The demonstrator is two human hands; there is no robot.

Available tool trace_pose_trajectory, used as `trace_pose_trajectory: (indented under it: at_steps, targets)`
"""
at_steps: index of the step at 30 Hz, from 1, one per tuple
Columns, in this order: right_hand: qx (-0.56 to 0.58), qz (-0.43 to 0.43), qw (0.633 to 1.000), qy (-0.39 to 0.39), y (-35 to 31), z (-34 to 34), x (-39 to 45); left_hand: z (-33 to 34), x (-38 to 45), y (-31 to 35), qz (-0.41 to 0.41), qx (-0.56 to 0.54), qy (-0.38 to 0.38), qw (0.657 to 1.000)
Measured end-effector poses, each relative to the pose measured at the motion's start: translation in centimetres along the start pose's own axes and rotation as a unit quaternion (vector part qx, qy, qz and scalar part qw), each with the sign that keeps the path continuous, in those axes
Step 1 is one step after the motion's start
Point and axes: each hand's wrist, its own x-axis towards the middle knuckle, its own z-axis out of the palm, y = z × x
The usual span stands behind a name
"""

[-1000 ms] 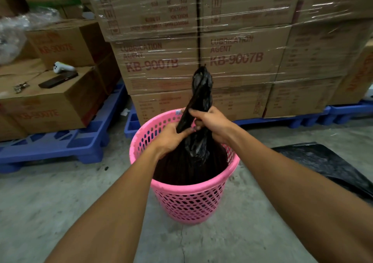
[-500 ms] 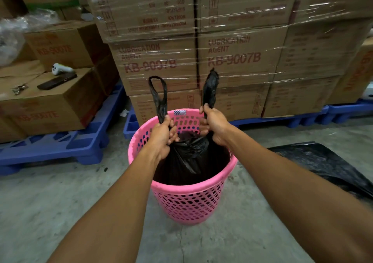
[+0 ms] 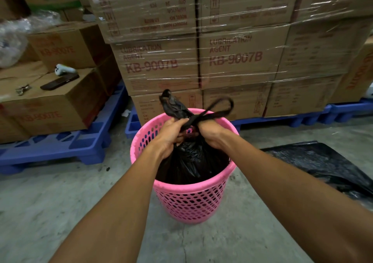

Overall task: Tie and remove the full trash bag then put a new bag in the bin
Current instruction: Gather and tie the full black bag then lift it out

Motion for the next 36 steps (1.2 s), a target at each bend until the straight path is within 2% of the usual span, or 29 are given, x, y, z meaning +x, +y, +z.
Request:
trace_pose_trajectory:
  at_steps: [3,5,8,10,14,18,21,24,26,29,30,33,36]
  targets:
    - [-0.015,-0.015,1.0,-0.007,0.2,-0.1,0.2,0.0,0.0,0.0,0.014,-0.017,0.003,1.0]
    - [-0.022,-0.047,0.998,-0.033,0.0,-0.3,-0.2,-0.5,0.4,-0.1,-0.015,-0.022,0.022,0.999]
    - [-0.01,-0.109,0.99,-0.085,-0.1,-1.0,-0.8,-0.7,1.2,-0.3,-0.054,-0.024,0.099,0.993]
    - [0.002,-0.12,0.987,-0.105,-0.2,-1.2,-1.4,-0.7,1.6,-0.4,-0.06,-0.038,0.145,0.987]
    - [0.073,-0.122,0.98,-0.14,0.1,-0.9,-2.2,-0.5,1.9,-0.4,-0.057,-0.05,0.174,0.982]
    - [0.092,-0.107,0.987,-0.078,-0.3,-0.8,-2.2,-0.1,2.1,-0.6,-0.043,-0.023,0.151,0.987]
    - [0.161,-0.058,0.985,-0.03,-1.0,-0.4,-1.7,0.4,1.5,-0.3,-0.009,-0.01,0.143,0.99]
    - [0.184,0.004,0.981,0.067,-1.3,0.0,-0.6,0.9,1.4,-0.6,0.071,0.004,0.105,0.992]
    - [0.127,0.021,0.983,0.134,-1.1,0.1,0.1,0.9,1.0,-0.8,0.12,0.058,0.077,0.988]
    - [-0.03,0.0,0.98,0.196,-0.5,-0.4,0.5,0.4,1.2,-1.3,0.139,0.08,0.063,0.985]
    - [-0.061,-0.023,0.98,0.186,-0.5,-0.6,0.4,0.3,1.0,-1.3,0.134,0.085,0.065,0.985]
    - [-0.182,-0.088,0.976,0.083,-0.9,-1.2,-0.3,-0.1,1.1,-1.4,0.128,0.112,0.08,0.982]
    - [-0.15,-0.089,0.984,-0.034,-0.7,-1.8,-1.2,-0.7,1.1,-1.2,0.131,0.117,0.117,0.978]
